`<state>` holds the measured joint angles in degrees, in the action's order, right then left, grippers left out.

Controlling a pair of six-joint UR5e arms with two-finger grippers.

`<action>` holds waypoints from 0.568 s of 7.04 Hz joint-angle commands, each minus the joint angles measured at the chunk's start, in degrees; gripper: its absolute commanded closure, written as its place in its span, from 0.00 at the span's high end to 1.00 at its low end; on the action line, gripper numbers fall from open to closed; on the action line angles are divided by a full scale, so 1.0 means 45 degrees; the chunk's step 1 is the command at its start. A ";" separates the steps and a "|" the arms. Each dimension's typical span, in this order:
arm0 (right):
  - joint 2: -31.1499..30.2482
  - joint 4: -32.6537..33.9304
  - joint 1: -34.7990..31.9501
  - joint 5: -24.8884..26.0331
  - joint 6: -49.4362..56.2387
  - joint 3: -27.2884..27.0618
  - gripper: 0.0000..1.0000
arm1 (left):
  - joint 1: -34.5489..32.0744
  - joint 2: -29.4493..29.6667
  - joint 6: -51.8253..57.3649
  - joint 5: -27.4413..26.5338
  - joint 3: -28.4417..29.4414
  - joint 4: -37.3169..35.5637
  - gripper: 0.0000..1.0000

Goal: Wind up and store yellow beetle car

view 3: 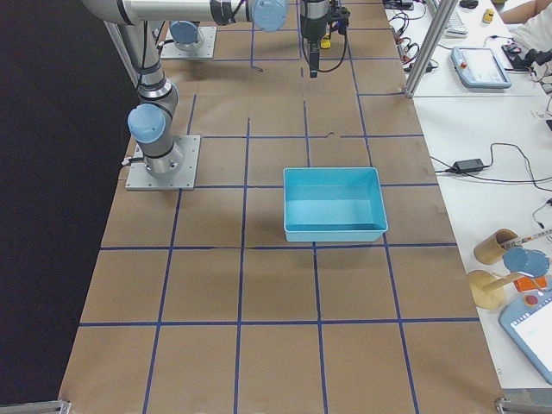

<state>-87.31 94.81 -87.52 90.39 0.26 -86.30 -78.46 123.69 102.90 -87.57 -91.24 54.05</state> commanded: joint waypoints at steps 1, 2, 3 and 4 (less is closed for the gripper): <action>-0.0012 -0.0033 -0.0004 -0.0009 0.0000 0.0193 1.00 | 0.0033 0.0013 -0.0054 0.0105 0.0002 0.0000 0.98; -0.0012 -0.0072 -0.0004 -0.0009 0.0000 0.0213 1.00 | 0.0014 -0.0064 -0.0228 0.0106 0.0408 0.0174 1.00; -0.0051 -0.0072 -0.0004 -0.0009 0.0000 0.0214 1.00 | -0.0199 -0.0432 -0.0539 0.0086 0.0412 0.0272 1.00; -0.0051 -0.0072 -0.0004 -0.0009 0.0000 0.0214 1.00 | -0.0298 -0.1287 -0.1586 0.0105 0.0431 0.1337 1.00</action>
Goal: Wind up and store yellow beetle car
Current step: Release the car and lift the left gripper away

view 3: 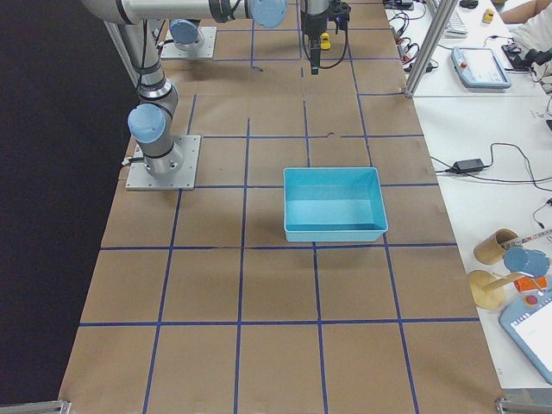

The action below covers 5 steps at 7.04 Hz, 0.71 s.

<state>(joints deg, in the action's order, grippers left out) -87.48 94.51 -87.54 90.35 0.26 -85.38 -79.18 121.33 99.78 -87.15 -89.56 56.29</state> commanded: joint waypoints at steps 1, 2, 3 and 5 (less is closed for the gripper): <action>-0.0013 -0.0006 0.0019 0.0000 0.0000 0.0009 1.00 | -0.0545 -0.1718 -0.2295 0.0012 0.0078 0.2147 1.00; -0.0013 -0.0006 0.0038 0.0000 0.0000 0.0009 1.00 | -0.1168 -0.2733 -0.4958 -0.0065 0.0195 0.2991 1.00; 0.0007 -0.0006 0.0058 0.0019 0.0000 0.0009 1.00 | -0.1793 -0.3343 -0.7943 -0.0182 0.0466 0.3348 1.00; 0.0065 -0.0006 0.0058 0.0020 0.0000 0.0009 1.00 | -0.2209 -0.4883 -1.2213 -0.0514 0.1441 0.6459 1.00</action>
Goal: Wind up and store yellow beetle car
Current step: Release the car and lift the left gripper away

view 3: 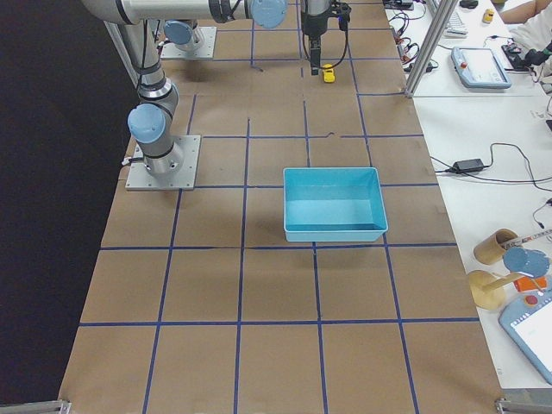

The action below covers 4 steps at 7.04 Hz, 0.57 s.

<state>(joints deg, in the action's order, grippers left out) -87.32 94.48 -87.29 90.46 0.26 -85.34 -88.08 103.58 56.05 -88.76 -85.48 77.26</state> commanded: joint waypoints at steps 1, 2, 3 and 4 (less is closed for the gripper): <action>0.0030 0.0000 0.0004 -0.0006 0.0000 0.0000 1.00 | -0.0212 -0.1528 -0.4272 -0.0177 0.0673 0.2666 1.00; 0.0030 0.0000 0.0004 -0.0006 0.0000 0.0000 1.00 | -0.0192 -0.1476 -0.6379 -0.0042 0.0752 0.2578 1.00; 0.0069 0.0000 0.0004 -0.0006 0.0000 -0.0020 1.00 | -0.0192 -0.1127 -0.8391 -0.0060 0.0753 0.2558 1.00; 0.0089 0.0019 -0.0015 -0.0025 0.0000 -0.0020 1.00 | -0.0211 -0.1278 -0.8972 -0.0021 0.0753 0.2577 1.00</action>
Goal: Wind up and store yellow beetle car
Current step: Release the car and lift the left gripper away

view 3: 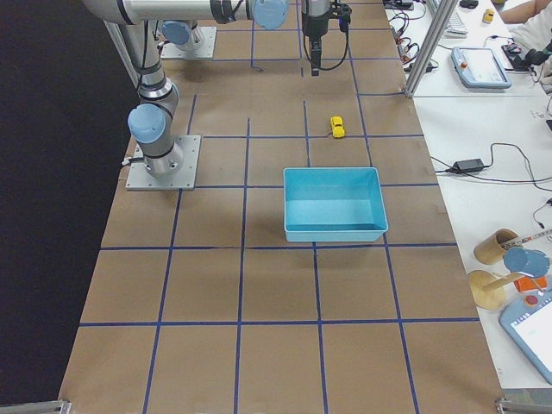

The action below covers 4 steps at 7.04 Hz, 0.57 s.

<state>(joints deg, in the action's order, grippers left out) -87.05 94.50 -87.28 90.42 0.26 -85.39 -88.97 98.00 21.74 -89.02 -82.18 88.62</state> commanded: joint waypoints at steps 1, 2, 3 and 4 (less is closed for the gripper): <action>0.0047 0.0016 -0.0018 -0.0015 0.0000 0.0011 1.00 | -0.0014 -0.0174 -0.2572 0.0056 0.0000 0.0053 1.00; 0.0047 0.0016 -0.0018 -0.0015 0.0000 -0.0008 1.00 | -0.0014 -0.0330 -0.3203 0.0036 -0.0116 0.0053 1.00; 0.0066 0.0016 -0.0018 -0.0034 0.0000 0.0011 1.00 | -0.0014 -0.0351 -0.3210 0.0056 -0.0175 0.0053 1.00; 0.0066 0.0035 -0.0018 -0.0054 0.0000 -0.0008 1.00 | -0.0014 -0.0390 -0.3210 0.0075 -0.0215 0.0053 1.00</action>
<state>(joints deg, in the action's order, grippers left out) -86.78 94.59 -87.36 90.27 0.26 -85.39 -89.03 96.50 7.87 -88.77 -82.87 88.85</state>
